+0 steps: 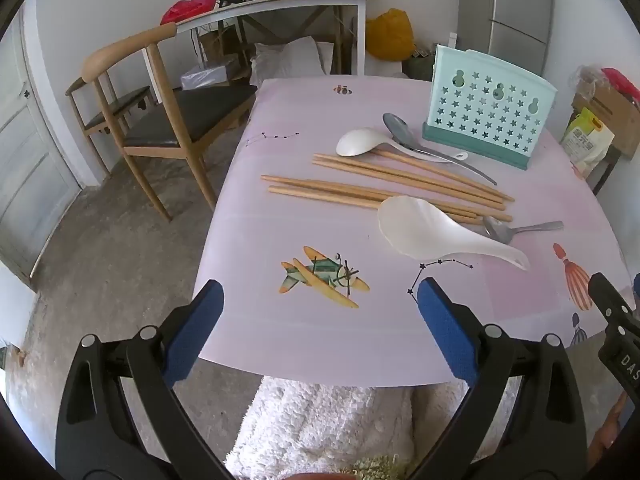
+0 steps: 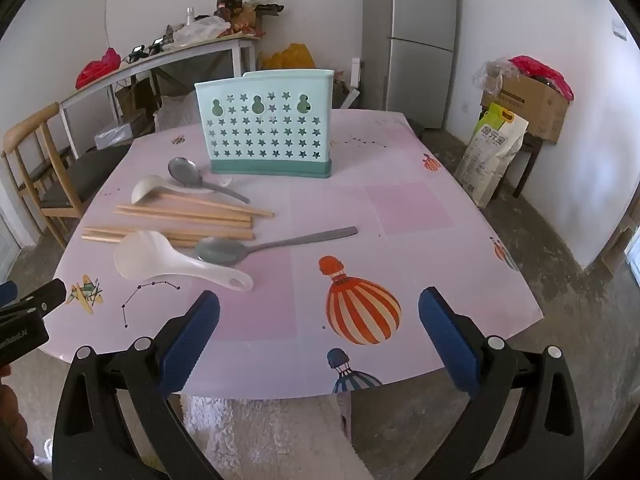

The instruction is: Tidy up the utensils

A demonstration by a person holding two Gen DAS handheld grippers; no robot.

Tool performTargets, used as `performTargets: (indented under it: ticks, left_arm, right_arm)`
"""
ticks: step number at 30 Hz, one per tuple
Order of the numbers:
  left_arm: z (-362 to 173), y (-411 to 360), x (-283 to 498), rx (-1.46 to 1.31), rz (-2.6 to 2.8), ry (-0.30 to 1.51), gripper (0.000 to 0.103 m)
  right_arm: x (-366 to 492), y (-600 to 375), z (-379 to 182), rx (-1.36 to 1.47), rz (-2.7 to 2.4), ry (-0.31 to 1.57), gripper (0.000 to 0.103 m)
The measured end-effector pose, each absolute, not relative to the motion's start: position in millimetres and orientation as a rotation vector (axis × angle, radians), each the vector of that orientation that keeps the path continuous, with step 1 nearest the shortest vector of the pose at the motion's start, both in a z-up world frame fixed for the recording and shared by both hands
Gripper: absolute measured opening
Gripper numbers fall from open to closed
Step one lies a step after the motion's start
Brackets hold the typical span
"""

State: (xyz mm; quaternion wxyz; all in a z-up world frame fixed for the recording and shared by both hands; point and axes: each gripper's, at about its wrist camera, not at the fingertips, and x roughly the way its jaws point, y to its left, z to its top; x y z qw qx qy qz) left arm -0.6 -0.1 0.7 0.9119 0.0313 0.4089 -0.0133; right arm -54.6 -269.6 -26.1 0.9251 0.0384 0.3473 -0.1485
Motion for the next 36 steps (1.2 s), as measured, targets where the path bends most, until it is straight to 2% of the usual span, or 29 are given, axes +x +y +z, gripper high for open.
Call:
performTargets:
  ticks: [36]
  left_arm:
    - [-1.6,7.6,1.7,0.044,-0.021,0.842,0.094]
  right_arm:
    - [-51.8,-265.6,-22.0,0.067,-0.307,0.706,0.097]
